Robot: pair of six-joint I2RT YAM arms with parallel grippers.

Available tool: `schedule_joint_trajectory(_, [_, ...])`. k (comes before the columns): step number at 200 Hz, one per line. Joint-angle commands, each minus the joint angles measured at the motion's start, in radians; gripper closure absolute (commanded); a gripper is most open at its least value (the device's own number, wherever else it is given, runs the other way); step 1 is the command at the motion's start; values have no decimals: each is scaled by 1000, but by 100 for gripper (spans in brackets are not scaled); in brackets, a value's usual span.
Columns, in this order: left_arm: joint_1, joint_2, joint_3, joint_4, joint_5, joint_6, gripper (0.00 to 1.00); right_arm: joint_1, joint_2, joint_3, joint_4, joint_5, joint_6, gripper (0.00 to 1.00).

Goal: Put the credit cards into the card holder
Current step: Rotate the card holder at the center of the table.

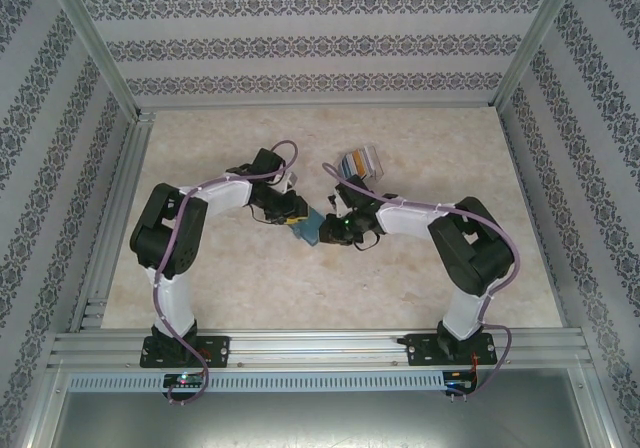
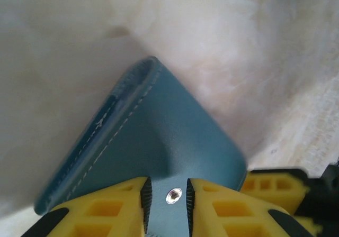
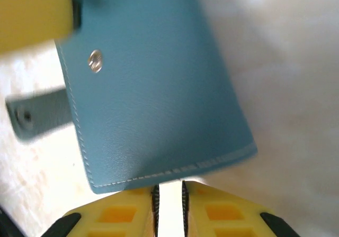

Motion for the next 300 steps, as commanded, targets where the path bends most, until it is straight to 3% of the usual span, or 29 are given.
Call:
schedule_joint_trajectory(1, [2,-70,-56,-31,-44,33,72,-36,54,90,45,-27,-32,77])
schedule_joint_trajectory(43, [2,-137,-160,16,-61,-26,72,-55,207,298,-9,-117,-72,77])
schedule_joint_trajectory(75, [-17,-174,-247,131,-61,-146,72,-62,298,428,-55,-171,-101,76])
schedule_joint_trajectory(117, [-37,-265,-299,241,-106,-285,68,-77,199,412,-168,-126,-161,71])
schedule_joint_trajectory(160, [-18,-356,-123,3,-233,-169,60,-78,-17,313,-305,-1,-195,60])
schedule_joint_trajectory(178, [18,-334,-67,-61,-253,-108,60,-61,-82,256,-292,-44,-158,57])
schedule_joint_trajectory(200, [72,-249,-15,-84,-202,-41,62,-15,-128,187,-227,-106,-77,56])
schedule_joint_trajectory(247, [106,-25,74,-84,-76,28,64,101,-59,155,-112,-116,18,53])
schedule_joint_trajectory(300, [104,-72,-71,-3,-43,-30,65,111,26,205,-141,-83,14,53])
